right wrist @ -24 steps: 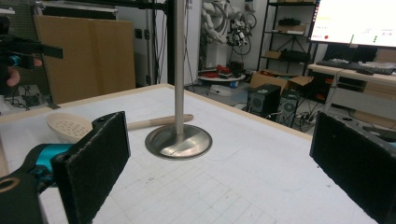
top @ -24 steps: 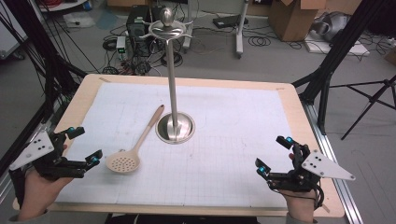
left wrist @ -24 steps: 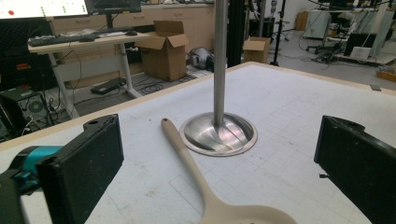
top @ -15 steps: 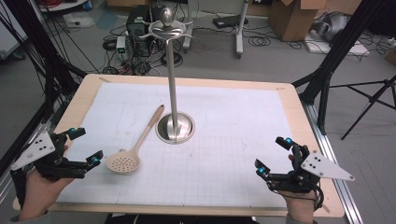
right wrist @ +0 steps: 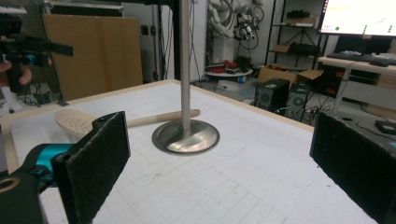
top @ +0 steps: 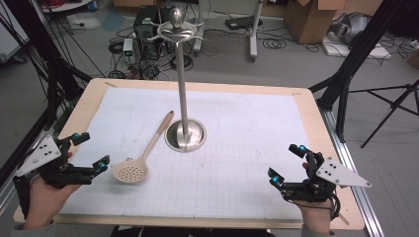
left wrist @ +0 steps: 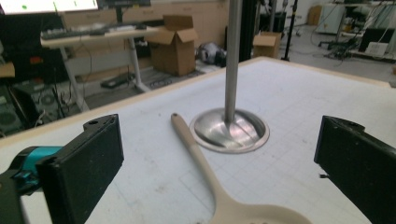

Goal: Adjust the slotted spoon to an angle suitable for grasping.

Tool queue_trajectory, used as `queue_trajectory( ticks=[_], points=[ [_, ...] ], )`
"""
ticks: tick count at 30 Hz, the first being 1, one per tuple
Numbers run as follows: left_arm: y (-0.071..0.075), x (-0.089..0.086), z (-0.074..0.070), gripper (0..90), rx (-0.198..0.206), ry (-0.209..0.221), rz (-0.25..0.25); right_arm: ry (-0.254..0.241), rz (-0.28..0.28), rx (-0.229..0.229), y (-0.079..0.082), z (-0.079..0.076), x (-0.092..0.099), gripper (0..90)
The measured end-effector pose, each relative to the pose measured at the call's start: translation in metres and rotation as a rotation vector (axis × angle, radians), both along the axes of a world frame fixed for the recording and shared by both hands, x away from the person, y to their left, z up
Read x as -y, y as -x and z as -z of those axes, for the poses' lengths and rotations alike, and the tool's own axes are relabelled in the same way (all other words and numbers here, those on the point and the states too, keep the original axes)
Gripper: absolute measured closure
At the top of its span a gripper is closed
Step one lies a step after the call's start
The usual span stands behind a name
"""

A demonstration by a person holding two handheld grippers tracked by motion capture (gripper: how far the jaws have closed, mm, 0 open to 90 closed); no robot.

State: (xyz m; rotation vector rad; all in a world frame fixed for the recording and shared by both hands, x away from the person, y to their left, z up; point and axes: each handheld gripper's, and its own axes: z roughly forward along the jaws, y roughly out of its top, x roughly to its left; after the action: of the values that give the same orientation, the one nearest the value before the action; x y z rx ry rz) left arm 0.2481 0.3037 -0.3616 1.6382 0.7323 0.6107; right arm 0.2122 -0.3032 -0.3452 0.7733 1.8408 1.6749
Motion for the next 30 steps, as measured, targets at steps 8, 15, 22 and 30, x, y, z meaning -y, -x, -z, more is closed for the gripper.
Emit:
queue_trajectory(
  ticks=[8,15,22,30],
  points=[
    [-0.014,0.001,0.005,4.2,-0.044,-0.006,0.018,-0.009,-0.001,-0.003,-0.003,0.000,0.000,3.7],
    [-0.024,0.016,0.002,10.1,-0.081,-0.024,0.041,0.001,-0.026,-0.013,-0.006,0.001,-0.005,3.9],
    [-0.037,0.038,0.004,17.8,-0.112,-0.071,0.080,-0.003,-0.032,-0.010,-0.007,0.000,-0.004,4.0],
    [-0.056,0.051,0.014,31.4,-0.205,-0.110,0.086,-0.003,-0.036,-0.012,-0.007,0.000,-0.003,4.0]
  ],
)
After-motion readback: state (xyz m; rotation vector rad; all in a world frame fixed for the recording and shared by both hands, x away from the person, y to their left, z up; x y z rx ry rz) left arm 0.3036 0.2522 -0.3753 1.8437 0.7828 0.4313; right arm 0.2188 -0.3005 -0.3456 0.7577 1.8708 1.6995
